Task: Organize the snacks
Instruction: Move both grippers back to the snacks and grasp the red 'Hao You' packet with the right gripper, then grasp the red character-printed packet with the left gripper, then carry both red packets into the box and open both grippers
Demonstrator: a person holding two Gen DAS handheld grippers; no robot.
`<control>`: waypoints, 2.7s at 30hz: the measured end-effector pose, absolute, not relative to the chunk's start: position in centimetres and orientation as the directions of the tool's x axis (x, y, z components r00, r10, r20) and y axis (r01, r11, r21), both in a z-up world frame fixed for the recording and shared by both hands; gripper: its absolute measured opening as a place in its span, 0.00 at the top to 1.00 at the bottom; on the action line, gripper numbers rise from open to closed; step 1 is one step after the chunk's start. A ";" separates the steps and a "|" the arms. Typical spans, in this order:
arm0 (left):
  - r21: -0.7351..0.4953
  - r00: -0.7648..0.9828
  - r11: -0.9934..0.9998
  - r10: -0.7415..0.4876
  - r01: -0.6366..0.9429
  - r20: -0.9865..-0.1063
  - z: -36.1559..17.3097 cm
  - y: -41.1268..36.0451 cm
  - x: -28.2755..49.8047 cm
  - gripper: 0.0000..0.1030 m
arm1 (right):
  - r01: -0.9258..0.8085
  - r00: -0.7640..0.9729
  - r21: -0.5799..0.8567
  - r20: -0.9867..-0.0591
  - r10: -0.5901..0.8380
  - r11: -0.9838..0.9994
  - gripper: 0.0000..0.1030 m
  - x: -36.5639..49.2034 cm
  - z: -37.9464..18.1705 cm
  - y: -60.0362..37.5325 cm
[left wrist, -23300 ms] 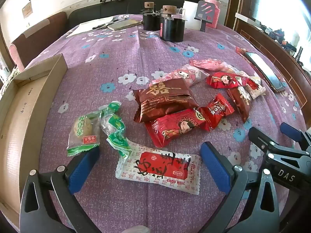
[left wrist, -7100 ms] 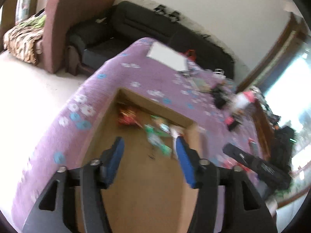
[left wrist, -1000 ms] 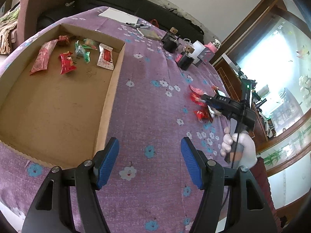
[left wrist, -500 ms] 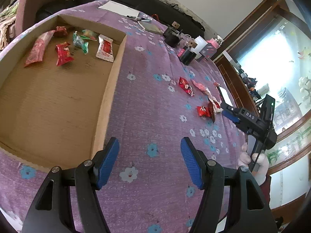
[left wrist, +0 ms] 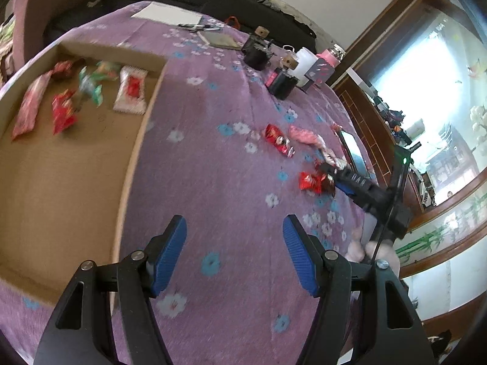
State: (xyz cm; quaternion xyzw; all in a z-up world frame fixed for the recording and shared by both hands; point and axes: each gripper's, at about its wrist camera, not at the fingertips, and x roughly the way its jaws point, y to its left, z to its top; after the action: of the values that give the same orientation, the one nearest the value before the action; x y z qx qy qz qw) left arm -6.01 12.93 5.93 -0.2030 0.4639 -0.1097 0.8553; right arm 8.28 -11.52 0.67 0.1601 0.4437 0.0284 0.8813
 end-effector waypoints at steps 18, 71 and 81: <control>-0.338 0.485 0.941 -0.297 0.004 -0.822 1.6 1.5 9.9 0.38 | 0.097 0.611 0.413 -0.743 0.273 0.905 0.61 7.6 0.4 -13.4; -0.310 0.593 0.913 -0.098 -0.267 -0.800 3.5 31.2 -1.1 0.78 | -0.569 0.428 0.280 -0.701 0.570 0.773 0.63 6.0 6.4 17.4; -0.356 0.572 0.890 -0.140 -0.286 -0.808 2.9 32.6 -0.3 0.73 | -0.605 0.362 0.210 -0.787 0.500 0.768 0.61 7.6 1.7 23.7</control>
State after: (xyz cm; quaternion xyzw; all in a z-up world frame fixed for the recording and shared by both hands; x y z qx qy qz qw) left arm -0.30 32.55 2.92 -0.2311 0.4608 0.0426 0.8558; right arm 7.59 23.70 1.66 -0.0576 0.4545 0.3354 0.8231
